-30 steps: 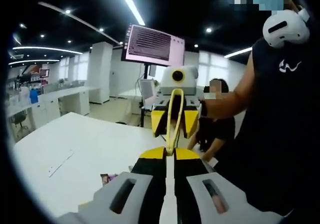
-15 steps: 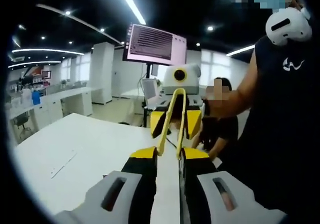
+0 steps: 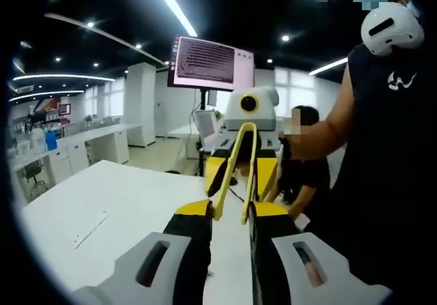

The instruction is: Place the target food into the container with the food tongs after gripping and lifting it, then release it inside without dropping or visibly crushing the food.

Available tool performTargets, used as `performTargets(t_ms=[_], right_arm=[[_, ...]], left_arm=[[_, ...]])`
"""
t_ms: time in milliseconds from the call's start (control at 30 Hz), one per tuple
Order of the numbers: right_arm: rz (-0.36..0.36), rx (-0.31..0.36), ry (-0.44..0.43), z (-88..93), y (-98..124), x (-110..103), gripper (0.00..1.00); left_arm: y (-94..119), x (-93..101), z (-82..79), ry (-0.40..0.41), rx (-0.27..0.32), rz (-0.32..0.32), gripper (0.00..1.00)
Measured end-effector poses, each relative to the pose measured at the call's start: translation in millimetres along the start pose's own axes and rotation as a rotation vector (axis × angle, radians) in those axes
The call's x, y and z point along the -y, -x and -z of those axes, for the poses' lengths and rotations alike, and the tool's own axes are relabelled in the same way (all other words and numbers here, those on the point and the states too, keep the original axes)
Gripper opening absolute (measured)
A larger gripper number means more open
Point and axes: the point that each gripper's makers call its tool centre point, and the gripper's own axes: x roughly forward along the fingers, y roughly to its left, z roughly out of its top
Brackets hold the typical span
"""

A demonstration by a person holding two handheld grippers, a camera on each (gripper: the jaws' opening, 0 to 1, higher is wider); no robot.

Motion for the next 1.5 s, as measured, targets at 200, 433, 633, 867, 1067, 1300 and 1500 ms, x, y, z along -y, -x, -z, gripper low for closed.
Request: performTargets(t_ms=[200,433,633,867,1067,1300,1500], right_arm=[[0.02,0.015,0.016,3.8,-2,5,0.25],[0.058,-0.072,-0.036,16.5,2,18,0.26],[0.13,-0.07,-0.05,22.0,10,41,0.27],[0.179,-0.164,0.036,45.1,27,58,0.26],[0.217,-0.213,0.053,58.2,37,71,0.26],[0.262,-0.28,0.022,83.3,48,82,0.26],[0.29,-0.336,0.044,104.0,56,87,0.27]], left_arm=[[7,-10.3,1.1,-0.001,0.014,-0.039,0.28],[22,-23.5,23.6,0.035,-0.038,-0.088,0.59],[55,-58.2,41.4,0.021,-0.024,-0.305,0.8],[95,-84.4,53.0,0.04,0.018,-0.54,0.99],[113,-87.1,70.5,0.027,-0.02,-0.624,1.0],[122,-79.4,122.7,0.069,-0.031,-0.707,0.99],[132,-60.4,150.6,0.158,-0.032,-0.678,0.99]])
